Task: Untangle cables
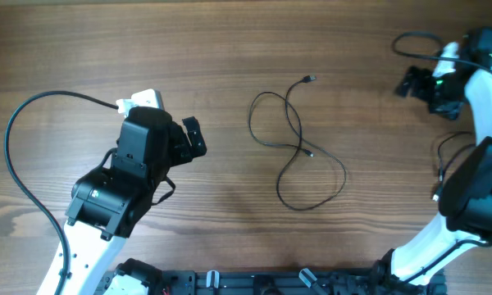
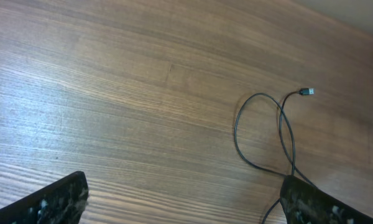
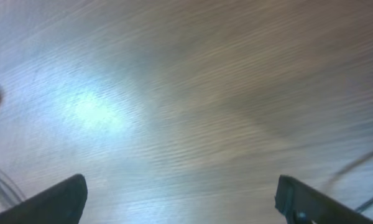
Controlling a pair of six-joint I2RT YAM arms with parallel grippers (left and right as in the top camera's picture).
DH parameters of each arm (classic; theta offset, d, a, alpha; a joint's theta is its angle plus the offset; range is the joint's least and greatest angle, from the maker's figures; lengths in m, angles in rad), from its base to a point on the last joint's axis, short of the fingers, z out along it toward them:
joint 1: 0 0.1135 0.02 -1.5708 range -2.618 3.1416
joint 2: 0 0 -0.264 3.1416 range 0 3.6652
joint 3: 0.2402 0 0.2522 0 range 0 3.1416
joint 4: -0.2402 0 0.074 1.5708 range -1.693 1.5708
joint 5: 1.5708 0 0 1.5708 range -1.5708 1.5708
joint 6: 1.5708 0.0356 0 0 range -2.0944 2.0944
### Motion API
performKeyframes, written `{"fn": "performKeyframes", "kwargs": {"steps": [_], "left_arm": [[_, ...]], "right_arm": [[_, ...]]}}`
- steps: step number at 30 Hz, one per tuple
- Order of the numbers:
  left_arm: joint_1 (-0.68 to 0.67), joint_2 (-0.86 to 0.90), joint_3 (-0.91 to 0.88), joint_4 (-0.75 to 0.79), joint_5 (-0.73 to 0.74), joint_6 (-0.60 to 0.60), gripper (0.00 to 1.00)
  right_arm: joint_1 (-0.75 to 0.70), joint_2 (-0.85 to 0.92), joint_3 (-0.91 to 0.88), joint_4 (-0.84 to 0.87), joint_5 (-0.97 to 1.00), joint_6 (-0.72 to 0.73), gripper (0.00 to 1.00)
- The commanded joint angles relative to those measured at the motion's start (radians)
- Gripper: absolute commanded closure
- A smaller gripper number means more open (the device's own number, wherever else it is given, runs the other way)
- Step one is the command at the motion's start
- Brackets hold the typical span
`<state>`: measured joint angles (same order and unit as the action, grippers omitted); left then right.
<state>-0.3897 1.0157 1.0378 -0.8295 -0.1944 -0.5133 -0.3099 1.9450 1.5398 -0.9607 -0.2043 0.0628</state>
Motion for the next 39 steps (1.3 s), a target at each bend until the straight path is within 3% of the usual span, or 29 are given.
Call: {"fn": "performKeyframes", "kwargs": {"steps": [1,3,11,17,20,22,23,24,27,30,34,36,39], "left_arm": [[0.008,-0.001,0.004,0.002,-0.013,0.012,0.0],[0.008,-0.001,0.004,0.002,-0.013,0.012,0.0],[0.008,-0.001,0.004,0.002,-0.013,0.012,0.0],[0.008,-0.001,0.004,0.002,-0.013,0.012,0.0],[0.008,-0.001,0.004,0.002,-0.013,0.012,0.0],[0.008,-0.001,0.004,0.002,-0.013,0.012,0.0],[0.008,-0.001,0.004,0.002,-0.013,0.012,0.0],[0.008,-0.001,0.004,0.002,-0.013,0.012,0.0],[0.008,-0.001,0.004,0.002,-0.012,0.012,0.0],[0.008,-0.001,0.004,0.002,-0.012,0.012,0.0],[0.008,-0.001,0.004,0.002,-0.013,0.012,0.0],[0.008,-0.001,0.004,0.002,-0.012,0.012,0.0],[0.008,-0.001,0.004,0.002,-0.013,0.012,0.0]], "right_arm": [[0.113,0.015,-0.013,-0.105,-0.064,-0.042,0.02],[0.209,0.015,-0.056,-0.165,-0.064,-0.063,0.11],[0.406,0.015,-0.117,-0.238,-0.09,-0.127,0.12],[0.456,0.015,-0.306,-0.148,-0.09,-0.105,0.15],[0.456,0.015,-0.371,-0.134,-0.103,-0.086,0.35],[0.456,0.015,-0.385,-0.129,-0.158,-0.086,0.76],[0.456,0.015,-0.382,-0.115,-0.188,-0.086,0.92],[0.455,0.014,-0.374,-0.106,-0.19,-0.078,0.95],[0.449,0.007,-0.252,-0.123,-0.173,-0.031,0.95],[0.435,0.005,0.048,-0.236,-0.049,0.049,0.96],[0.426,0.005,0.483,-0.277,0.12,0.049,0.96],[0.421,0.005,0.71,-0.181,0.332,0.049,0.96],[0.393,0.002,0.811,0.07,0.554,0.042,0.96]]}}
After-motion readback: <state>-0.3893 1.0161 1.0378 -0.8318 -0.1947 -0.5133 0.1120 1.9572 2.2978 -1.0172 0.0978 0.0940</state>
